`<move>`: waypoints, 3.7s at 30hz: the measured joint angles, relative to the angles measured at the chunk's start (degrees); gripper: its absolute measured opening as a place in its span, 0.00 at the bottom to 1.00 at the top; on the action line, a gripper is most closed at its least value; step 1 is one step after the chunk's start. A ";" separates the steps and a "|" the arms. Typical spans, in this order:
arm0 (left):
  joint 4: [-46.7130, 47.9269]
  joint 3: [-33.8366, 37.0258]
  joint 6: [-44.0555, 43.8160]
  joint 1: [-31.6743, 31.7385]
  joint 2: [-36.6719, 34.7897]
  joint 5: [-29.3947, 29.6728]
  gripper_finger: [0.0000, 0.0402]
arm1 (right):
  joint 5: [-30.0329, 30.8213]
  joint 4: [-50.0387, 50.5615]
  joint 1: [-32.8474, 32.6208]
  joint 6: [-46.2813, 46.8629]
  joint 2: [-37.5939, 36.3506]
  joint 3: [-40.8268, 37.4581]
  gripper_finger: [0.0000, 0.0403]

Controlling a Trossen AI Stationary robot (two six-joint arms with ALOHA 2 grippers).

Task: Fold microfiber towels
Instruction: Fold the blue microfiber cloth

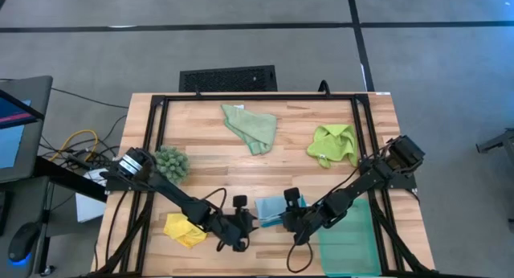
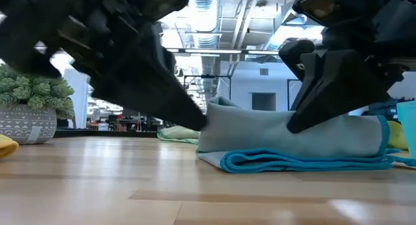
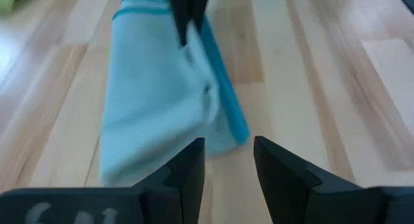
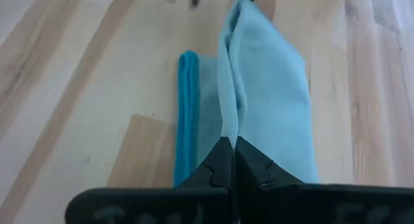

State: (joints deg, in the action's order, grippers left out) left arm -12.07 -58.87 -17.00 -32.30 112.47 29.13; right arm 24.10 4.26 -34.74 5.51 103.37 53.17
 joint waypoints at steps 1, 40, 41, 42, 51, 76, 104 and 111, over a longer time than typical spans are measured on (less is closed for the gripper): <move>-2.42 0.00 1.81 0.17 0.98 -0.17 0.32 | 0.43 -0.05 -0.01 0.18 0.00 0.02 0.05; 5.69 -2.59 1.53 -1.43 -4.80 7.16 0.32 | 1.00 -1.72 -0.27 0.95 0.04 0.02 0.08; 5.40 -2.61 1.50 -1.37 -4.81 9.46 0.32 | 0.74 -1.71 -0.24 0.95 0.04 0.02 0.08; 5.41 -2.62 1.34 -1.07 -4.81 11.18 0.32 | 0.35 -1.73 -0.22 0.96 0.05 0.02 0.09; 4.38 -1.01 -2.70 3.33 -2.70 3.42 0.32 | -0.25 -0.66 -0.04 1.97 0.13 0.02 0.34; -0.20 -3.53 1.25 3.22 0.54 -1.35 0.32 | 2.43 13.59 -1.57 1.78 -1.03 1.85 0.04; 23.25 -17.50 -1.01 -2.18 3.31 10.22 0.32 | 18.27 14.43 -6.24 -1.69 1.05 2.93 0.05; 20.54 -17.42 0.14 0.13 7.64 7.03 0.32 | 13.33 15.75 -5.98 -0.36 1.00 2.92 0.08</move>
State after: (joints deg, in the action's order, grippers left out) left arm 8.48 -76.29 -16.86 -32.17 120.11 36.16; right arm 37.43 20.02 -40.72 5.15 104.37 56.08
